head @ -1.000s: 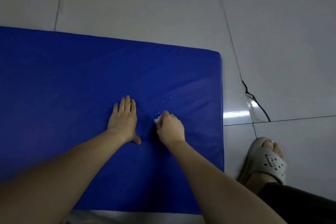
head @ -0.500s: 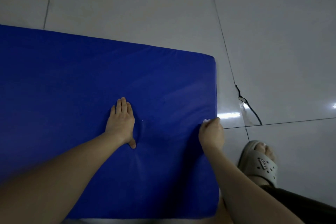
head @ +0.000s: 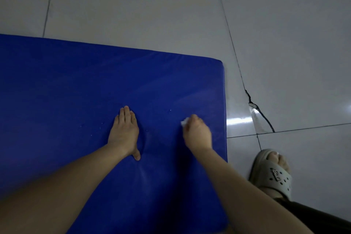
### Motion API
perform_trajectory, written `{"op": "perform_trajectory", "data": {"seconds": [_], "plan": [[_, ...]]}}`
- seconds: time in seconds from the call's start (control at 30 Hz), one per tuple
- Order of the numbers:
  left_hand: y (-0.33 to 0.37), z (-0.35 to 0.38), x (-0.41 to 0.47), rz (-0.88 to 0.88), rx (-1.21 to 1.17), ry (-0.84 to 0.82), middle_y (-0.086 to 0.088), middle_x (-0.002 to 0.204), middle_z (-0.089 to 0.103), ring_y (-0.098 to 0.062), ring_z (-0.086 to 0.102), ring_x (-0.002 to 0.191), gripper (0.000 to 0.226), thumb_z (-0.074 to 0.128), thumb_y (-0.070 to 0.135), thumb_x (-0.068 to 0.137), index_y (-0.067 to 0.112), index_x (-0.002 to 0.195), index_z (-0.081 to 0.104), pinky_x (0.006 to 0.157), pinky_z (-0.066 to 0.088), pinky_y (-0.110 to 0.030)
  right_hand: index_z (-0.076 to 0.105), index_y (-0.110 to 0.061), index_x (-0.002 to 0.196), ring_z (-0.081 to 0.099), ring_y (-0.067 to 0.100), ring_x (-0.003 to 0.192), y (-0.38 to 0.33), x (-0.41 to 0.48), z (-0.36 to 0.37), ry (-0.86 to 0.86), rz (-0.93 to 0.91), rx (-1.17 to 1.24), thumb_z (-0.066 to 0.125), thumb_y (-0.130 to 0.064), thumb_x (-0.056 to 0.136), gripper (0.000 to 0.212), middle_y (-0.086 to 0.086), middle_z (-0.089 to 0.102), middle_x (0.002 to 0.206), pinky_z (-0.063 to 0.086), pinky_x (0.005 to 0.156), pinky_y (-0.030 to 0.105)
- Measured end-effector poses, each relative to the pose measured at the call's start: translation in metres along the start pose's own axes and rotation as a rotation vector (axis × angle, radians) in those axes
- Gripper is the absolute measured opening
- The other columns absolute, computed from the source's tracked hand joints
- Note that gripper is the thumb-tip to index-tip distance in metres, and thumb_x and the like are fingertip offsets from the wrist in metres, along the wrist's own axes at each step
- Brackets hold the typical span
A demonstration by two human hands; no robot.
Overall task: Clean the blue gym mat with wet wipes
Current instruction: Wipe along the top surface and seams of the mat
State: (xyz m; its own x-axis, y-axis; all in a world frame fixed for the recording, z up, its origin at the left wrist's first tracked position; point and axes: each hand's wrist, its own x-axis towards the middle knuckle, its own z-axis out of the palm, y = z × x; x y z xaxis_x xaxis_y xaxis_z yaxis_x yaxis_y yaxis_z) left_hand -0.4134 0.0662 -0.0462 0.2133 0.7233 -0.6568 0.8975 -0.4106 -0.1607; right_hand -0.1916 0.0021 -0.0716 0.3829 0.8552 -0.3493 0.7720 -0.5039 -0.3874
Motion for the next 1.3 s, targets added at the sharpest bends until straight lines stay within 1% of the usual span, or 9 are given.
{"op": "perform_trajectory", "data": {"seconds": [0.17, 0.33, 0.47, 0.6, 0.77, 0.97, 1.07, 1.2, 1.3], "plan": [[0.001, -0.001, -0.001, 0.005, -0.023, 0.011, -0.029, 0.162, -0.021, -0.041, -0.013, 0.154, 0.170, 0.091, 0.068, 0.045, -0.008, 0.154, -0.014, 0.128, 0.005, -0.047, 0.053, -0.009, 0.101, 0.064, 0.031, 0.093, 0.076, -0.003, -0.046, 0.118, 0.220, 0.124, 0.051, -0.035, 0.103, 0.026, 0.013, 0.067, 0.105, 0.050, 0.077, 0.039], [-0.001, 0.000, -0.001, 0.010, -0.059, 0.004, -0.028, 0.162, -0.023, -0.040, -0.015, 0.153, 0.170, 0.093, 0.065, 0.045, -0.008, 0.154, -0.015, 0.128, 0.005, -0.044, 0.051, -0.006, 0.100, 0.060, 0.035, 0.091, 0.054, 0.020, -0.036, 0.146, 0.420, 0.219, 0.047, -0.028, 0.103, 0.022, 0.018, 0.066, 0.107, 0.044, 0.074, 0.036], [-0.001, -0.001, -0.001, 0.013, -0.038, -0.001, -0.029, 0.161, -0.023, -0.041, -0.016, 0.153, 0.169, 0.091, 0.067, 0.046, -0.009, 0.153, -0.016, 0.128, 0.007, -0.044, 0.050, -0.003, 0.113, 0.063, 0.036, 0.101, -0.008, 0.037, -0.012, 0.089, 0.290, 0.128, 0.044, -0.028, 0.105, 0.027, 0.018, 0.064, 0.112, 0.044, 0.075, 0.036], [0.001, -0.003, 0.000, 0.010, 0.007, -0.004, -0.031, 0.161, -0.021, -0.042, -0.014, 0.153, 0.168, 0.088, 0.072, 0.048, -0.010, 0.153, -0.015, 0.128, 0.007, -0.042, 0.049, -0.007, 0.116, 0.064, 0.029, 0.101, -0.075, 0.033, 0.022, -0.060, 0.006, 0.014, 0.044, -0.031, 0.105, 0.027, 0.013, 0.062, 0.113, 0.049, 0.080, 0.036], [0.000, -0.003, -0.001, 0.023, 0.009, 0.000, -0.031, 0.161, -0.023, -0.041, -0.016, 0.153, 0.167, 0.085, 0.074, 0.050, -0.010, 0.153, -0.016, 0.128, 0.006, -0.042, 0.053, -0.009, 0.109, 0.064, 0.028, 0.095, -0.079, 0.030, 0.031, -0.182, -0.212, 0.026, 0.051, -0.030, 0.103, 0.022, 0.010, 0.063, 0.109, 0.046, 0.073, 0.033], [-0.001, -0.003, -0.003, 0.037, -0.097, -0.012, -0.029, 0.160, -0.027, -0.039, -0.019, 0.153, 0.169, 0.092, 0.065, 0.047, -0.008, 0.153, -0.018, 0.128, 0.004, -0.042, 0.049, -0.014, 0.094, 0.061, 0.032, 0.085, 0.040, 0.035, -0.029, 0.082, 0.069, 0.068, 0.049, -0.040, 0.104, 0.028, 0.004, 0.057, 0.087, 0.037, 0.066, 0.033], [-0.003, -0.001, -0.003, 0.043, -0.103, 0.010, -0.028, 0.160, -0.027, -0.039, -0.018, 0.153, 0.169, 0.092, 0.065, 0.047, -0.008, 0.154, -0.017, 0.128, 0.004, -0.043, 0.050, -0.012, 0.093, 0.058, 0.028, 0.079, 0.081, 0.035, -0.052, 0.142, 0.216, 0.089, 0.049, -0.038, 0.103, 0.028, 0.009, 0.064, 0.089, 0.040, 0.068, 0.033], [-0.005, 0.004, 0.000, 0.047, -0.100, 0.022, -0.028, 0.160, -0.027, -0.039, -0.019, 0.153, 0.170, 0.091, 0.068, 0.046, -0.008, 0.153, -0.017, 0.127, 0.003, -0.042, 0.052, -0.007, 0.096, 0.055, 0.032, 0.082, 0.071, 0.052, -0.049, 0.206, 0.417, 0.176, 0.050, -0.027, 0.101, 0.021, 0.018, 0.067, 0.101, 0.038, 0.070, 0.033], [-0.006, 0.006, 0.003, 0.051, -0.069, 0.030, -0.029, 0.160, -0.026, -0.040, -0.019, 0.152, 0.171, 0.089, 0.071, 0.045, -0.009, 0.153, -0.017, 0.128, 0.003, -0.043, 0.054, -0.003, 0.107, 0.061, 0.036, 0.096, 0.026, 0.061, -0.032, 0.219, 0.366, 0.147, 0.047, -0.025, 0.102, 0.023, 0.019, 0.065, 0.109, 0.035, 0.072, 0.032]]}}
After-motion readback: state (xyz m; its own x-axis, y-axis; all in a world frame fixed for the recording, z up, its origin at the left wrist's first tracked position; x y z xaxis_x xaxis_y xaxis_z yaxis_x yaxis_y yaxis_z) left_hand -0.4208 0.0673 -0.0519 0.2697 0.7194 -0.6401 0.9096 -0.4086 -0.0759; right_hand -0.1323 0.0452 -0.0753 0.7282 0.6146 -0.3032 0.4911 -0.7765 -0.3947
